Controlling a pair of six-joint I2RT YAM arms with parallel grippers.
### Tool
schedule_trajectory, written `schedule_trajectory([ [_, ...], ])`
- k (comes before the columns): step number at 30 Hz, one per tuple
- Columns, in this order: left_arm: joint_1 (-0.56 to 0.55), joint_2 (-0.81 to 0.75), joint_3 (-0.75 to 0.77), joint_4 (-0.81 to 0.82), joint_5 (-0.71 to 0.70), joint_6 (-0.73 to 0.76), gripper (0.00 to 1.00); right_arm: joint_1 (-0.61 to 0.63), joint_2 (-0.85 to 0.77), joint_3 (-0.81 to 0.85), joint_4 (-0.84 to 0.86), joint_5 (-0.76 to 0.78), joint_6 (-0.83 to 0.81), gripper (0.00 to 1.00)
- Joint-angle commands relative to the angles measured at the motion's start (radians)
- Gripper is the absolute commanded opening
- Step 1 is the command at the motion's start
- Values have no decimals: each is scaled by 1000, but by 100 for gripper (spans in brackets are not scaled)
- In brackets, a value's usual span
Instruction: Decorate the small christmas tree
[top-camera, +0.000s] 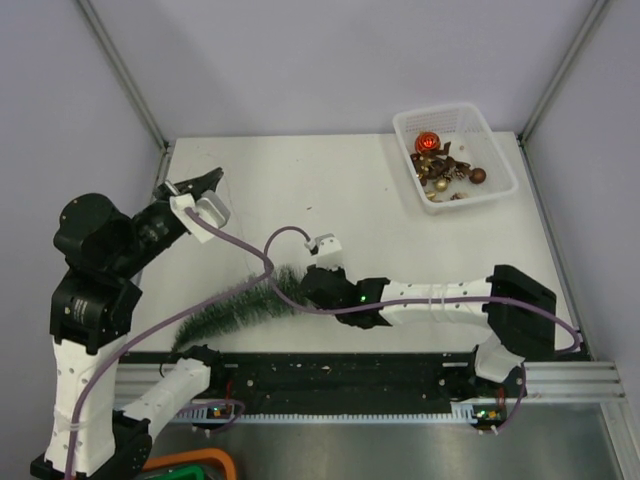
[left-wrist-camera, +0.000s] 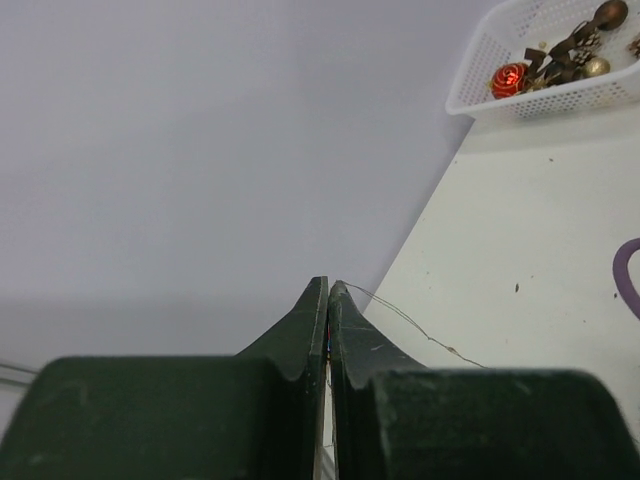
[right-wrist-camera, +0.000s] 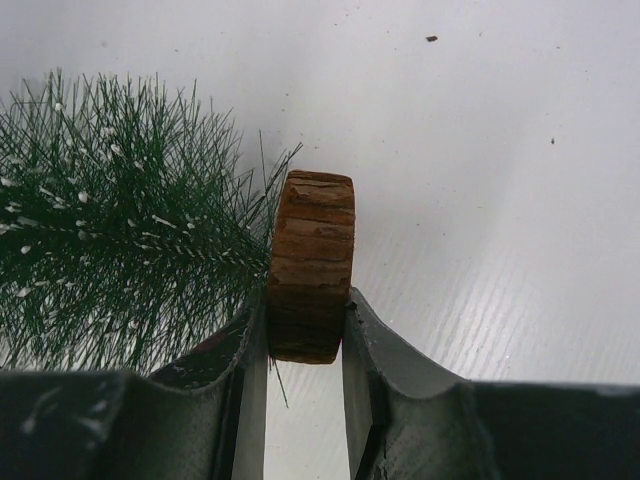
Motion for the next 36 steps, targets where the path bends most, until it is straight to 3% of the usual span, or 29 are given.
schedule_trajectory([
  [1, -2, -22, -83, 122, -77, 67, 4, 6, -65, -48, 68, -43, -8, 0],
  [11, -2, 17, -135, 165, -126, 15, 2, 5, -414, -392, 350, -267, -43, 0],
  [19, -2, 161, -80, 134, -165, -58, 0, -43, -618, -487, 342, -360, -6, 0],
  [24, -2, 273, -8, 125, -152, -78, 0, -87, -734, -513, 241, -299, 21, 0],
  [28, -12, 348, 56, 125, -134, -107, 0, -110, -710, -502, 140, -253, 90, 0],
  [36, -77, 480, 173, 116, -166, -80, 0, -195, -488, -453, 229, -451, 147, 0],
])
